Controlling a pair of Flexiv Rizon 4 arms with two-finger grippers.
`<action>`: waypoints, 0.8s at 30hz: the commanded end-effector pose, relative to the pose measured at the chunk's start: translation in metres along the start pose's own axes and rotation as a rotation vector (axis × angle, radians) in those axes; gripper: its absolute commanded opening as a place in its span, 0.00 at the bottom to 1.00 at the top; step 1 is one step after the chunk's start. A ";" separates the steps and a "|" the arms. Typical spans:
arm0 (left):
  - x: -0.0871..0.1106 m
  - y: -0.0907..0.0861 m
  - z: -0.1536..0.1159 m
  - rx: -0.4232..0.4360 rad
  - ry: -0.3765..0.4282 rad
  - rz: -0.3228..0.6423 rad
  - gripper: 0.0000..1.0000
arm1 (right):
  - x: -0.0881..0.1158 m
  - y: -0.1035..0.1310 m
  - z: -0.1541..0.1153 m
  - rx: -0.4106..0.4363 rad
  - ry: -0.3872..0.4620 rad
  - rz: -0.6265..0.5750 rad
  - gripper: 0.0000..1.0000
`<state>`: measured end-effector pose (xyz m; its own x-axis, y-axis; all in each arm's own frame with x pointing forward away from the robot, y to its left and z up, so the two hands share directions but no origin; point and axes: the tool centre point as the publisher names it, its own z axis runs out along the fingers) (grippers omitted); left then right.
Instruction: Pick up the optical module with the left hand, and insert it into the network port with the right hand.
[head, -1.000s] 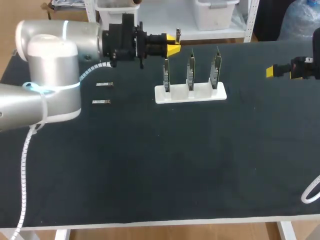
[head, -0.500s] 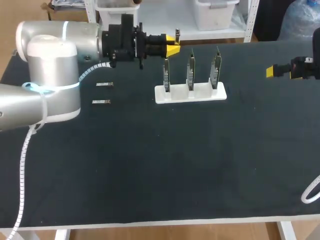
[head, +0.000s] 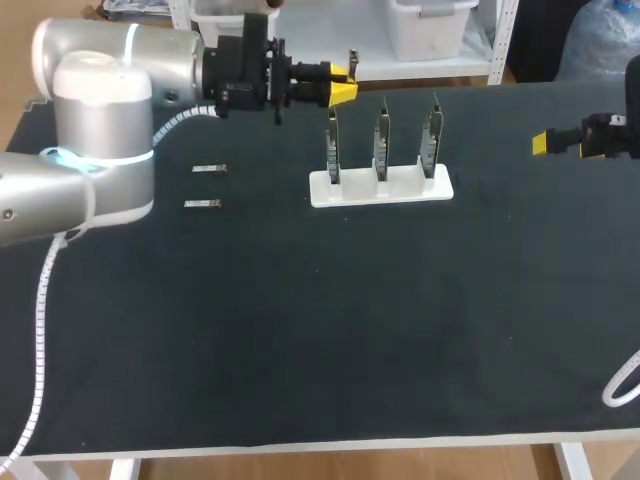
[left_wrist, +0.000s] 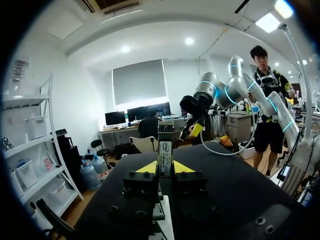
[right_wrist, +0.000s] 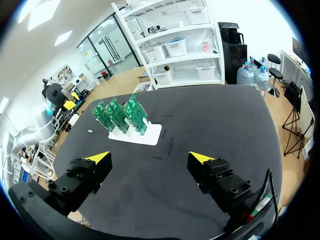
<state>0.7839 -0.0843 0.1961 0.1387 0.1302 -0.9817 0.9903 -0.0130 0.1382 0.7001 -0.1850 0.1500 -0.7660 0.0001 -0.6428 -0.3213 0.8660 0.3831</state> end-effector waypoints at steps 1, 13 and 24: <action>0.007 0.003 -0.003 0.025 -0.005 -0.010 0.00 | 0.000 0.000 0.000 0.000 0.000 0.000 1.00; 0.016 -0.006 -0.005 -0.015 -0.009 -0.013 0.00 | 0.000 0.000 0.000 0.000 0.000 0.000 1.00; 0.013 -0.002 -0.001 -0.022 0.011 0.013 0.00 | 0.000 0.000 0.000 0.000 0.000 0.000 1.00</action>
<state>0.7859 -0.0823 0.1810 0.1490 0.1360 -0.9794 0.9886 0.0014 0.1506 0.7001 -0.1850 0.1500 -0.7660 0.0001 -0.6428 -0.3213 0.8660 0.3831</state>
